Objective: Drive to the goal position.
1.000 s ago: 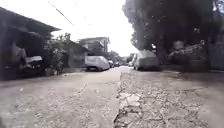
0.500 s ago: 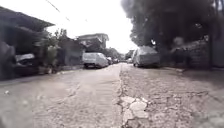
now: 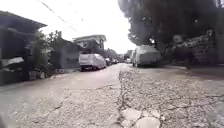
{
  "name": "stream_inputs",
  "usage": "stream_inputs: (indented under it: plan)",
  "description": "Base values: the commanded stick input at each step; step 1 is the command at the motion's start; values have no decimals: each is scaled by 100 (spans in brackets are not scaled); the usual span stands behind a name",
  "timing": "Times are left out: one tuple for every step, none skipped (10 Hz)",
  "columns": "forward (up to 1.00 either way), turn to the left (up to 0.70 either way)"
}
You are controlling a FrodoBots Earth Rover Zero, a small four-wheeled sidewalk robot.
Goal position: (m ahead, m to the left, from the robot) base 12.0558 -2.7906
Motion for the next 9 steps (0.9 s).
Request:
stream_inputs:
  plan:
    - [100, 0]
    - [100, 0]
    - [100, 0]
    - [100, 0]
    - [100, 0]
    - [100, 0]
    - [100, 0]
    - [100, 0]
    - [100, 0]
